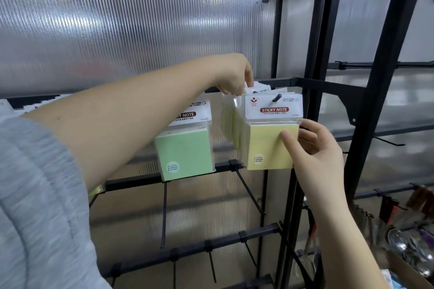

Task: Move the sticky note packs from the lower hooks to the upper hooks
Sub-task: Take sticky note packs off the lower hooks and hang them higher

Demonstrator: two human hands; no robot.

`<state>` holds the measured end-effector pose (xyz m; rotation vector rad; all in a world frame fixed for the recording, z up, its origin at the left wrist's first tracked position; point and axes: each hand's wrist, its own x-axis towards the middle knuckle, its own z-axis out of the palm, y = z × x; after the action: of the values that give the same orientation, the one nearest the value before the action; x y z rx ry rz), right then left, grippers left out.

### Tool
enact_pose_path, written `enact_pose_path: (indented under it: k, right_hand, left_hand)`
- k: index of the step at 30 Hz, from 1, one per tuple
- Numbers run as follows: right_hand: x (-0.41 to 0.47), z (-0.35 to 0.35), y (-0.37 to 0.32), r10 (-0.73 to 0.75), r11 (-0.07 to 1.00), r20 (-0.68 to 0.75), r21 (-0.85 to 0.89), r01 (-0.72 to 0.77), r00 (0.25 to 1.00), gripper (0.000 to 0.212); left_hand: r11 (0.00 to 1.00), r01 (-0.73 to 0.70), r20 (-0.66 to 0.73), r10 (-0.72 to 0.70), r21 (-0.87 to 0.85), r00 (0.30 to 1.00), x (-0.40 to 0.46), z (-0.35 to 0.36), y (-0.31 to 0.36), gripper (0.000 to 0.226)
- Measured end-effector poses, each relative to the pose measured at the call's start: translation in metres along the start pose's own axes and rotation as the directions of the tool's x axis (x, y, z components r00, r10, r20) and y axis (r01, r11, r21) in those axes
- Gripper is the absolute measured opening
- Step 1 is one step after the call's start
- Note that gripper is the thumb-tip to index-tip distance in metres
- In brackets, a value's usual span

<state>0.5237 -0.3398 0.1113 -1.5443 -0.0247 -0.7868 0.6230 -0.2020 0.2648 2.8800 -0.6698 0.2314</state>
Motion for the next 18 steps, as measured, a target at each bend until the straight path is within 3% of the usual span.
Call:
enact_pose_path:
  k: [5, 10, 13, 16, 18]
  right_hand:
    - [-0.005, -0.001, -0.001, -0.032, 0.999, -0.01, -0.027, 0.031, 0.999, 0.03]
    - [-0.009, 0.002, -0.001, -0.089, 0.993, -0.072, -0.086, 0.082, 0.993, 0.035]
    - [-0.01, 0.004, -0.002, -0.1, 0.99, -0.092, -0.111, 0.09, 0.991, 0.038]
    - [-0.012, 0.005, -0.002, -0.097, 0.987, -0.079, -0.133, 0.086, 0.992, 0.038]
    - [-0.013, 0.005, -0.001, -0.086, 0.988, -0.068, -0.137, 0.076, 0.994, 0.04]
  left_hand:
    - [0.994, -0.091, 0.026, 0.093, -0.061, 0.995, -0.006, -0.004, -0.002, 0.015]
    - [0.976, -0.046, 0.126, 0.074, -0.213, 0.989, -0.008, -0.015, -0.004, 0.015]
    - [0.996, -0.019, 0.026, 0.022, -0.091, 0.999, 0.003, -0.016, -0.005, 0.012]
    - [0.992, 0.034, 0.083, -0.045, 0.125, 0.996, 0.014, -0.008, -0.005, 0.033]
    - [0.988, 0.062, 0.119, -0.079, 0.138, 0.99, 0.017, -0.003, -0.005, 0.039]
